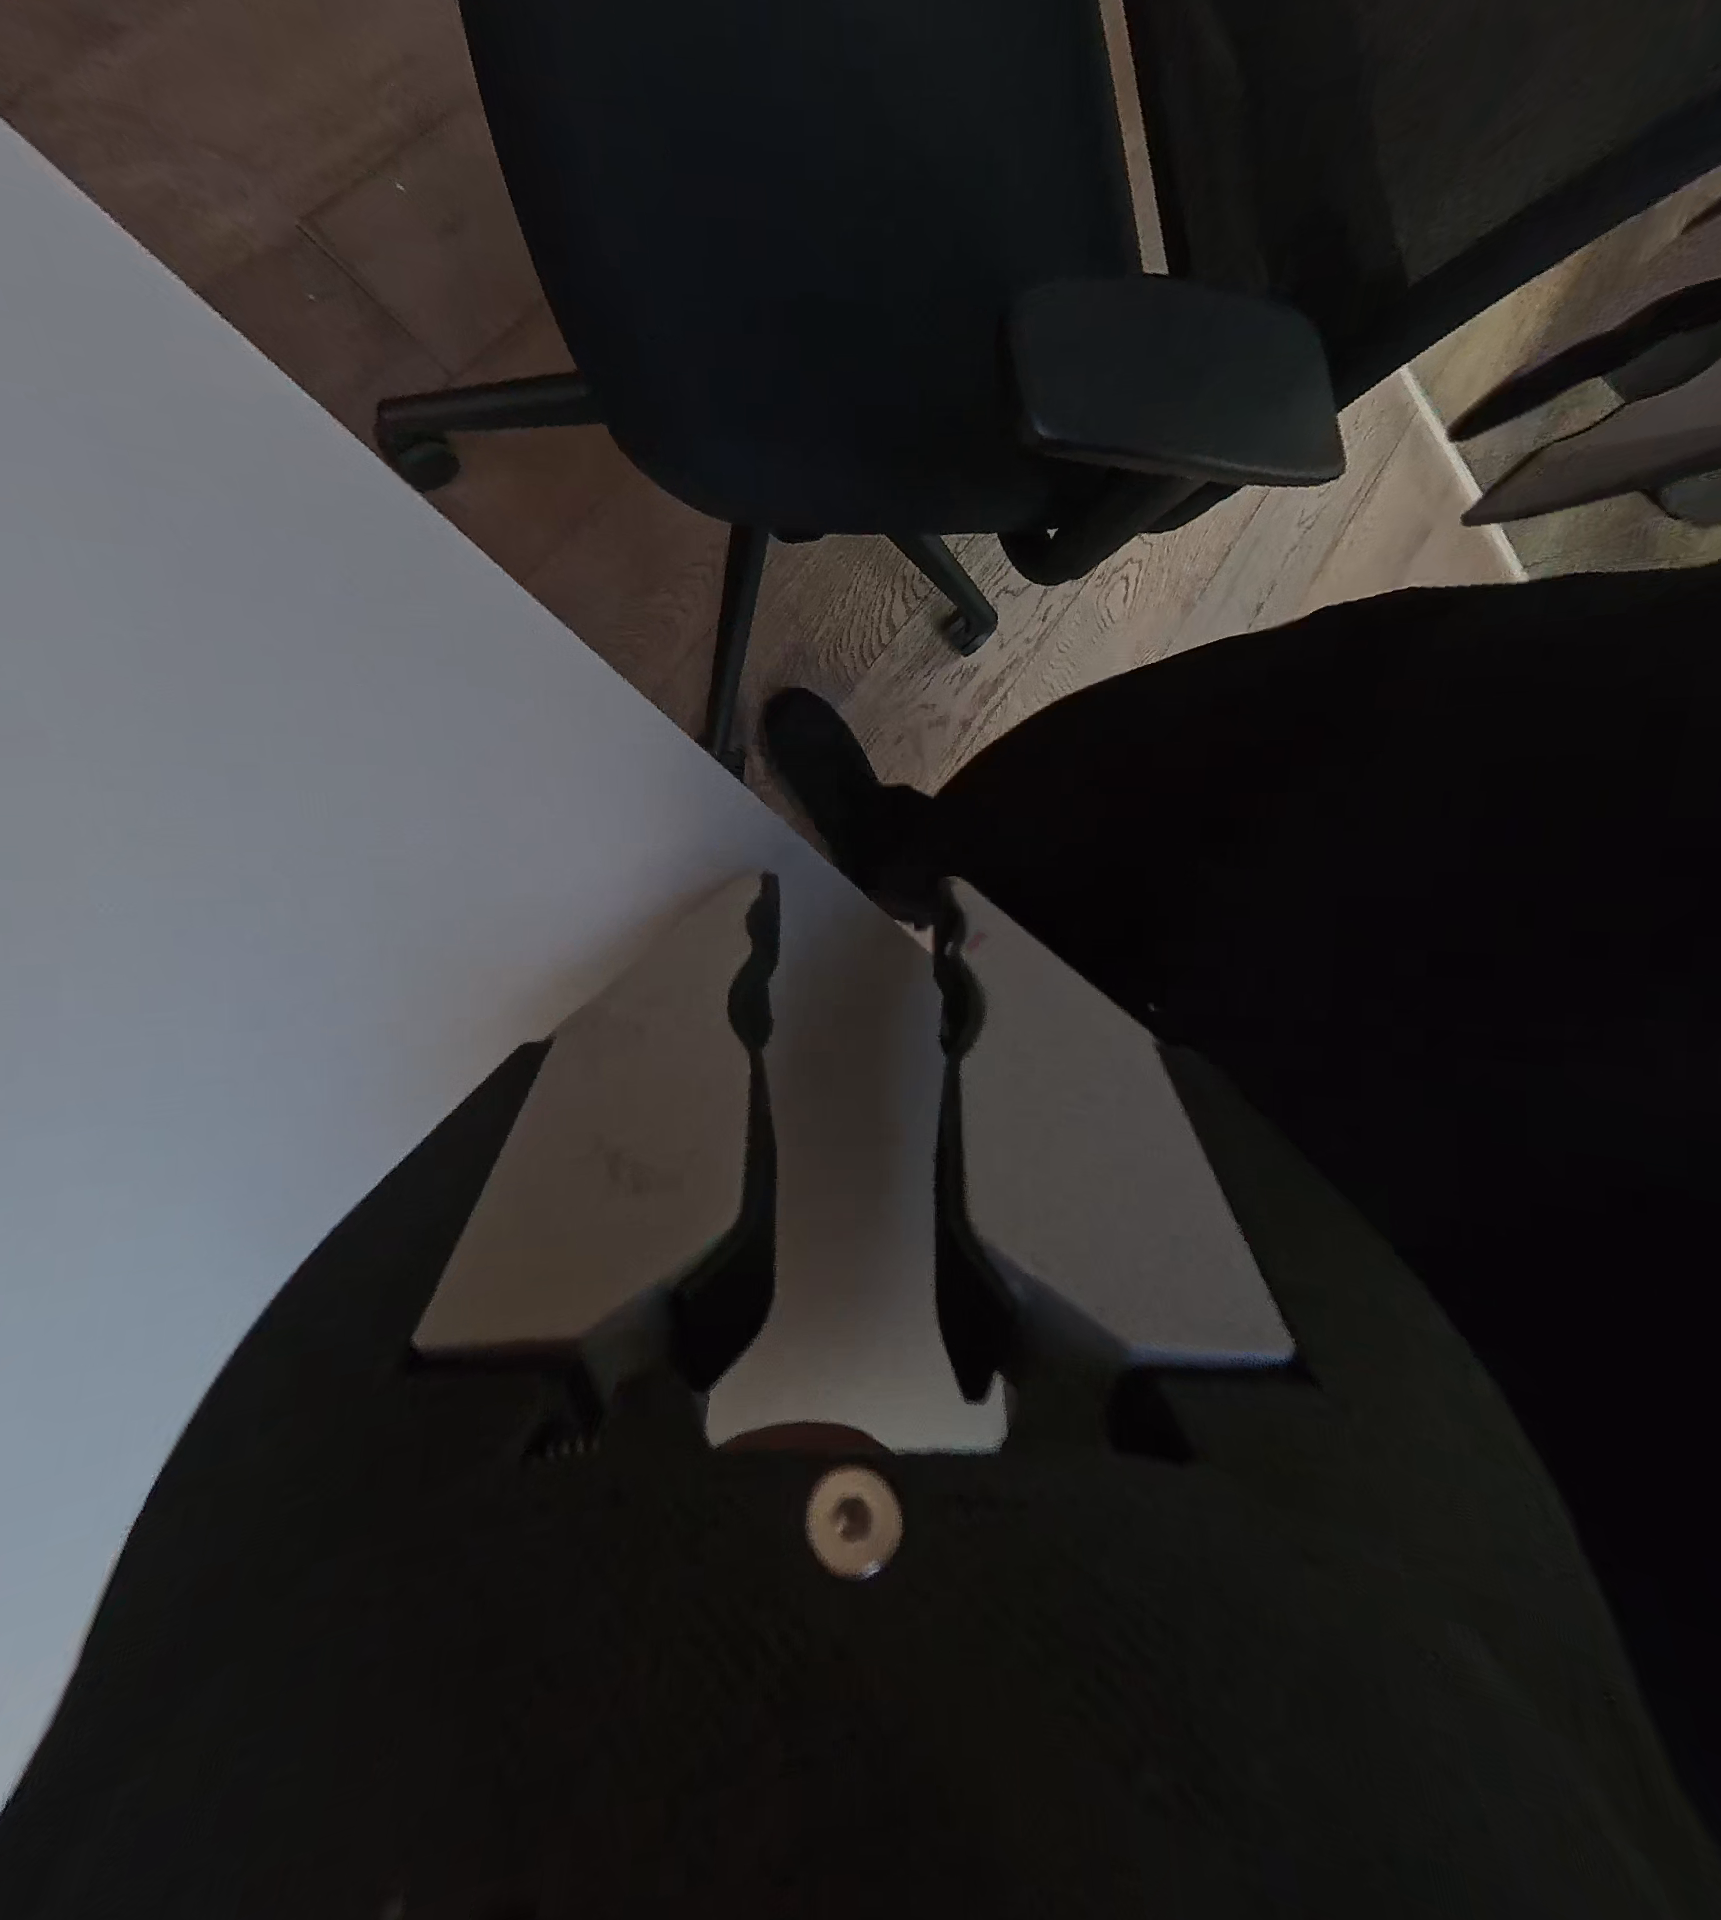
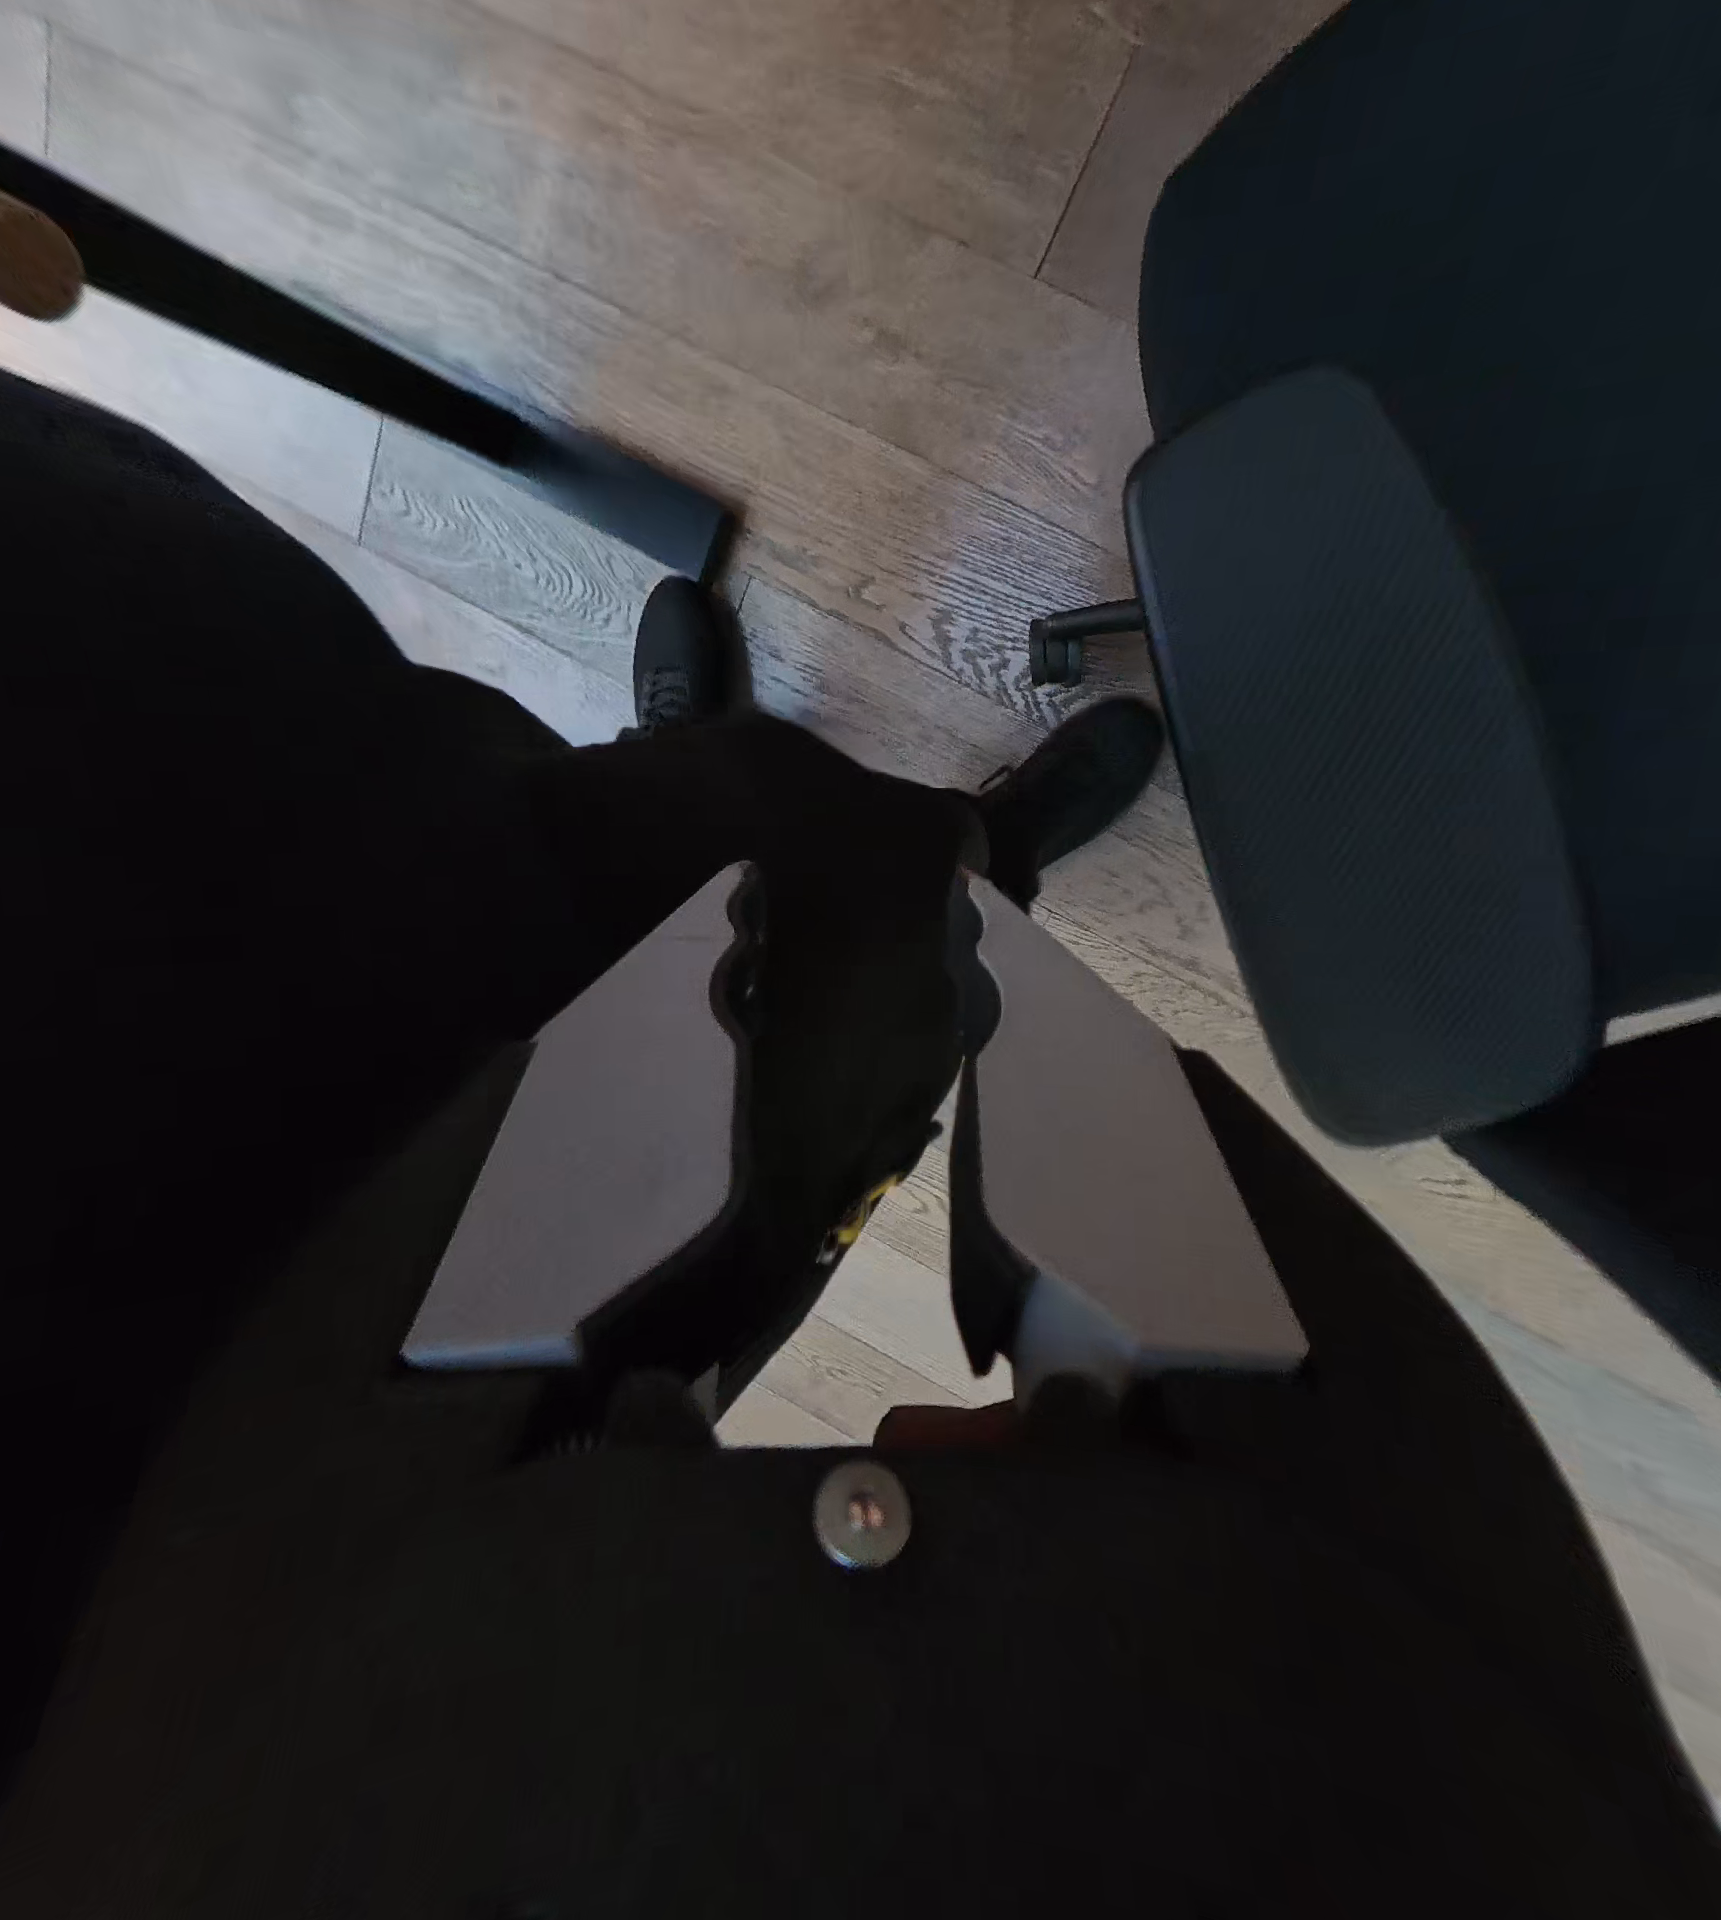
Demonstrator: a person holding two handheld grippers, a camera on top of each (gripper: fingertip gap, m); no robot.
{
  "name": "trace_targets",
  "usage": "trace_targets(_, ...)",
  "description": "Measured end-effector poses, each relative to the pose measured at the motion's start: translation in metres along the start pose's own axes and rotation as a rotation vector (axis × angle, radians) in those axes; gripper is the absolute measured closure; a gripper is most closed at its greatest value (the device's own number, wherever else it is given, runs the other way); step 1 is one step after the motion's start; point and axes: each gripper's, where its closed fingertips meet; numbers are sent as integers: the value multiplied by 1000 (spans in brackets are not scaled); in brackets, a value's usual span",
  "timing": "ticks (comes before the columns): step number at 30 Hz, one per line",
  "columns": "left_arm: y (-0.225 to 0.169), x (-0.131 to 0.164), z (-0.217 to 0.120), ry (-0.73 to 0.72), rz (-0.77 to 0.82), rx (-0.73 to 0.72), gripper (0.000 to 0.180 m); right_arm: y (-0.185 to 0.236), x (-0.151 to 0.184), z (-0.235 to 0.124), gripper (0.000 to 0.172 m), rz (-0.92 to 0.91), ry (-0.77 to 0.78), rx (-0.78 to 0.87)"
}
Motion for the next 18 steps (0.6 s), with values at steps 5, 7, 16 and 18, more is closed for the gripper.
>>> trace_targets(5,8,-9,1,-36,-169,-74,153,-33,-50,21,136,-200,18,-92)
trace_targets(7,8,-11,4,-24,-231,-111,157,-49,-69,29,134,-240,4,-142)
trace_targets(16,-5,-4,10,158,-438,-352,146,-104,-122,35,133,-351,-110,-311)
trace_targets(18,-9,-2,12,173,-464,-376,147,-111,-125,34,133,-356,-122,-334)
Point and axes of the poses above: each gripper's, where its closed fingertips meet, z out along the fingers, x out of its underside, y = z × x across the jaws, and after that the axes turned 1 degree about -z, right-handed
